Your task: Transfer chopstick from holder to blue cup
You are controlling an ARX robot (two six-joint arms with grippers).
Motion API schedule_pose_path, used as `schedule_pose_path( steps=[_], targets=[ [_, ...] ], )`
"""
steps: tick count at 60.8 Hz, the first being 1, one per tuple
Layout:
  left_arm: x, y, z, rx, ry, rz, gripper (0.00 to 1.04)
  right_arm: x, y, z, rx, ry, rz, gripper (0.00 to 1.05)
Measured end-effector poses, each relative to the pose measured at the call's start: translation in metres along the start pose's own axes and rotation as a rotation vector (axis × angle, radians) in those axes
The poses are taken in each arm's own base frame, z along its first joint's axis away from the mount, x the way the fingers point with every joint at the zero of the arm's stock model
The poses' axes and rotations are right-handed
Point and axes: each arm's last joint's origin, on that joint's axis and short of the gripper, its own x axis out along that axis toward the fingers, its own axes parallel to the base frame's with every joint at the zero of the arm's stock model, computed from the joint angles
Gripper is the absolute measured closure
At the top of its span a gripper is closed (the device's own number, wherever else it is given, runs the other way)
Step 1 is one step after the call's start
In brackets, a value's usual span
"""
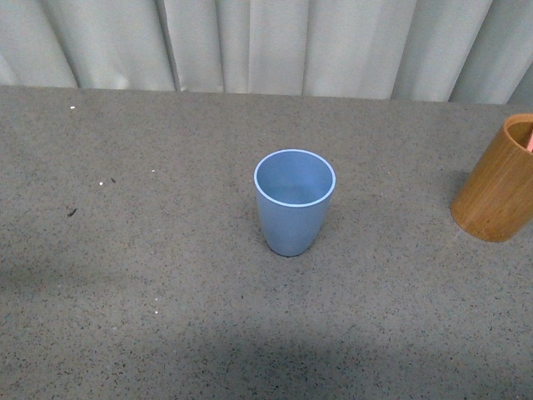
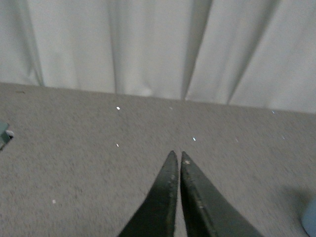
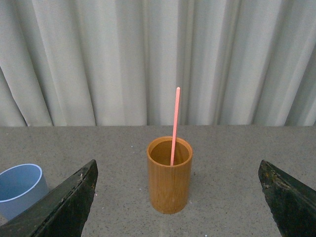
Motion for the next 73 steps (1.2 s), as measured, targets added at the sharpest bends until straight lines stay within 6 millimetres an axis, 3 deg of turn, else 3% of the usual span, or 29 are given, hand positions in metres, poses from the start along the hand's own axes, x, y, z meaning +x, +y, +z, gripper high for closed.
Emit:
schedule_pose_path(
  steps=[5,17,36,40,43,47,53,59,67,73],
  targets=[
    [-0.029,0.0,-0.006,0.005,0.044,-0.02,1.01,0.0,0.0,0.0,0.0,0.0,0.0,0.09],
    [-0.08,0.001,0.008,0.012,-0.051,-0.022,1.01,0.0,0.0,0.0,0.0,0.0,-0.003,0.09],
    [-0.085,0.001,0.01,0.011,-0.096,-0.022,1.0,0.0,0.0,0.0,0.0,0.0,-0.002,0.09],
    [-0.085,0.001,0.01,0.011,-0.096,-0.022,0.9,0.0,0.0,-0.001,0.01,0.016,-0.017,0.09],
    [-0.085,0.001,0.01,0.011,-0.096,-0.022,0.81,0.004,0.001,0.0,0.055,0.06,-0.162,0.09],
    [-0.085,0.001,0.01,0.011,-0.097,-0.019,0.69,0.017,-0.002,0.002,0.076,0.079,-0.333,0.09],
    [-0.085,0.001,0.01,0.012,-0.097,-0.019,0.51,0.05,-0.012,0.013,0.069,0.108,-0.416,0.09],
    [-0.085,0.001,0.01,0.012,-0.097,-0.022,0.33,0.095,-0.023,0.015,0.04,0.202,-0.41,0.09],
    [-0.085,0.001,0.01,0.012,-0.097,-0.021,0.08,0.15,-0.026,-0.008,-0.001,0.44,-0.293,0.09],
    [-0.085,0.001,0.01,0.014,-0.097,-0.021,0.07,0.175,-0.028,-0.013,0.01,0.519,-0.267,0.09]
  ],
)
